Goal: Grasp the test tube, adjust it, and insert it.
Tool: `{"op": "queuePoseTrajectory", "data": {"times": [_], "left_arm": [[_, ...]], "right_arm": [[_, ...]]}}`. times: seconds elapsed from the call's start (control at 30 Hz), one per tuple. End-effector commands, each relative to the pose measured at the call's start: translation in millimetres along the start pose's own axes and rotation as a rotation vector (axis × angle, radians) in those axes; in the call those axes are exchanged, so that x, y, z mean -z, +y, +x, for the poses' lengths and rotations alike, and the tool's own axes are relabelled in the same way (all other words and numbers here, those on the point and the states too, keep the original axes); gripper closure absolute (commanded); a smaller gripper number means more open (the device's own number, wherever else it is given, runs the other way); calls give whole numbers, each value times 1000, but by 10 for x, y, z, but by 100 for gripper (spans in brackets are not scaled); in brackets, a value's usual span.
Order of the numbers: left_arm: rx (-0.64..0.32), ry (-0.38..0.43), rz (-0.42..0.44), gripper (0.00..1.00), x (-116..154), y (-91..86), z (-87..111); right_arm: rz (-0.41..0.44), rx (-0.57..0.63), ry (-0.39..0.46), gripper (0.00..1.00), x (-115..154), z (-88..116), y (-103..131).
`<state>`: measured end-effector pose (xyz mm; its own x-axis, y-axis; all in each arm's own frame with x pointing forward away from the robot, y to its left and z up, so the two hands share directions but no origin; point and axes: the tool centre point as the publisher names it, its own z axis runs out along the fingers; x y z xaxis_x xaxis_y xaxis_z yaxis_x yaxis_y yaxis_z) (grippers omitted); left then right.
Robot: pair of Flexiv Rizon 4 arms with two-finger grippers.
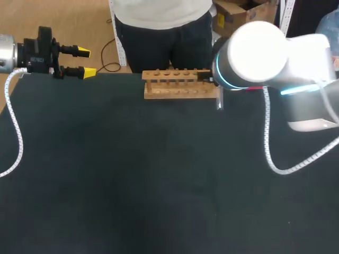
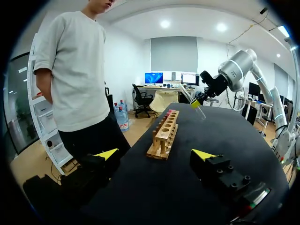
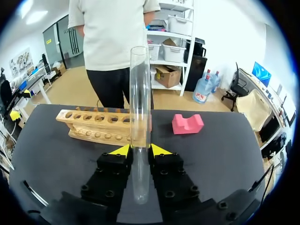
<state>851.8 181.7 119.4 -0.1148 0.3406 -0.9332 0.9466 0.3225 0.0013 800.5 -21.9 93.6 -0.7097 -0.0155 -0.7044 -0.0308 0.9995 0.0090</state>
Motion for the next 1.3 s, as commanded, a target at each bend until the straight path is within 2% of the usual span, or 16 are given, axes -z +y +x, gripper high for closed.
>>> {"op": "queuePoseTrajectory", "data": {"times": [0.03,0.23,0.4,1.3], "left_arm": [[-4,-4,-5,0,5,-20,13],[-4,-4,-5,0,5,-20,13],[-4,-4,-5,0,5,-20,13],[-4,-4,-5,0,5,-20,13]], "right_arm": [[-2,-1,-35,100,245,62,-92],[-2,1,-38,100,344,77,-141],[-37,0,-42,100,423,79,-163],[-37,0,-42,100,423,79,-163]]}}
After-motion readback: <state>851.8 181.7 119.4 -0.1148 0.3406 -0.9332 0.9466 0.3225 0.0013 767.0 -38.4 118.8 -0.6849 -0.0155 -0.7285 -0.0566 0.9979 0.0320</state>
